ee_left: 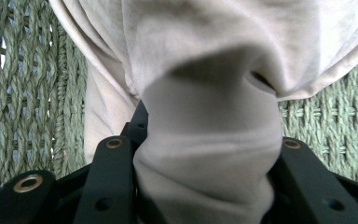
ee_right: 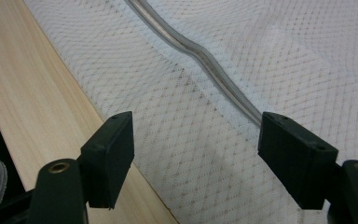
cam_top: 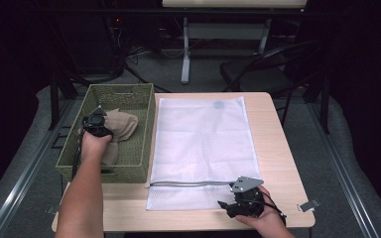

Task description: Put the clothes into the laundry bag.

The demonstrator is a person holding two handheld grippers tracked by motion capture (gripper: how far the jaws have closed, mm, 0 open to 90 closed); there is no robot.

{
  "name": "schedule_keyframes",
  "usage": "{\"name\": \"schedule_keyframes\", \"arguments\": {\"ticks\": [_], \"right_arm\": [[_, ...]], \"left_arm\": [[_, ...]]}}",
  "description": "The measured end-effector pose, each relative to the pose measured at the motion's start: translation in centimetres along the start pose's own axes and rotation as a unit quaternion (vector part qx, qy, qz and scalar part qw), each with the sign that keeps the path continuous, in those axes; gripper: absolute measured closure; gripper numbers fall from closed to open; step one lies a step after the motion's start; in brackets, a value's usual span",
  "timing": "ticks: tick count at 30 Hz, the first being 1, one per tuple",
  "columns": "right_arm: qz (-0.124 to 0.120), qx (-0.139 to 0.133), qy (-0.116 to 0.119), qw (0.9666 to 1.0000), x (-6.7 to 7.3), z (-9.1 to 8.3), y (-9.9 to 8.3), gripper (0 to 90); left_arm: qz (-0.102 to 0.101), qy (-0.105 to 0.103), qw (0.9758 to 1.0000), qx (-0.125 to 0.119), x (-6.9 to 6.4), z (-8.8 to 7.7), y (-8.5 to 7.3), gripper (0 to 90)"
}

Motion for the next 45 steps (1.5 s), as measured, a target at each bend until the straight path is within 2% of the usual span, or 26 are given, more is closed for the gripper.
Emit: {"name": "schedule_keyframes", "arguments": {"ticks": [6, 11, 12, 16, 25, 28, 32, 45], "right_arm": [[-0.008, 0.01, -0.002, 0.9999, -0.1, 0.0, 0.0, 26.9], [-0.004, 0.002, -0.001, 1.0, -0.1, 0.1, 0.0, 26.9], [-0.008, 0.011, 0.0, 0.9999, -0.1, 0.0, -0.1, 26.9], [-0.009, 0.011, -0.001, 0.9999, -0.1, 0.0, 0.0, 26.9], [-0.008, 0.011, -0.002, 0.9999, -0.1, 0.0, 0.0, 26.9], [-0.008, 0.011, 0.002, 0.9999, -0.1, 0.0, -0.1, 26.9], [-0.009, 0.014, 0.004, 0.9999, -0.1, 0.0, -0.1, 26.9], [-0.009, 0.014, 0.001, 0.9999, -0.1, 0.1, -0.1, 26.9]], "left_arm": [[0.0, -0.008, 1.0, -0.005, -0.2, -0.4, 0.3, 59.0], [0.007, -0.012, 0.9998, -0.012, -0.5, -1.1, 0.6, 59.0], [0.006, -0.013, 0.9998, -0.015, -0.5, -1.2, 0.6, 59.0], [0.001, -0.022, 0.9996, -0.018, -0.5, -1.7, 0.6, 59.0], [-0.005, -0.021, 0.9995, -0.024, 0.2, -2.5, 0.7, 59.0], [0.001, -0.017, 0.9996, -0.023, 0.3, -2.9, 0.8, 59.0], [0.002, -0.022, 0.9994, -0.025, 0.2, -3.5, 0.9, 59.0], [0.021, -0.037, 0.9985, -0.035, -0.9, -5.7, 1.5, 58.9]]}}
Point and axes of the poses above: each handheld gripper's, and its own axes: z roughly forward along the jaws, y roughly out of its top, x roughly to its left, the point moved 5 cm from there along z, roughly forward along the jaws, and after that the axes turned 8 degrees about -z, right-handed, at the moved point
